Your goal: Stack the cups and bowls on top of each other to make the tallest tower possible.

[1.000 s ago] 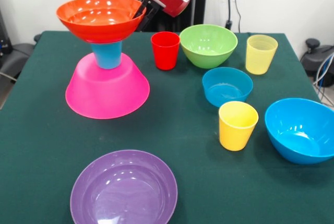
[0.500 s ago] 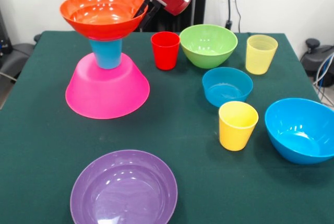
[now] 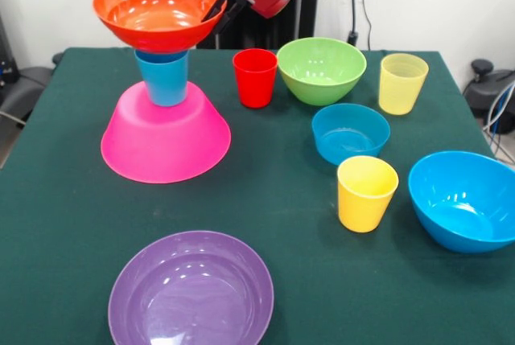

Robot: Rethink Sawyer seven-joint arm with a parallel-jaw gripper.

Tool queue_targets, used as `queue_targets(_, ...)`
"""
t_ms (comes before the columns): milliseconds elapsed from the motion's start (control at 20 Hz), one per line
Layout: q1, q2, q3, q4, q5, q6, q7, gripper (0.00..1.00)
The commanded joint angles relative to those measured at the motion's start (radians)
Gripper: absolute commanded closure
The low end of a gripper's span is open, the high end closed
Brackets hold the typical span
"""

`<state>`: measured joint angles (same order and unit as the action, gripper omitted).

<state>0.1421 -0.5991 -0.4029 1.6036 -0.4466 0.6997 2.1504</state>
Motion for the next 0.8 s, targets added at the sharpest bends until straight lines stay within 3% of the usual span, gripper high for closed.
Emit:
queue_targets(50,0.001,0.019,0.124,-0.044,-0.045,0.073,-0.108,1.00)
queue_targets(800,0.019,0.022,0.108,-0.065,-0.073,-0.022,-0.056,1.00)
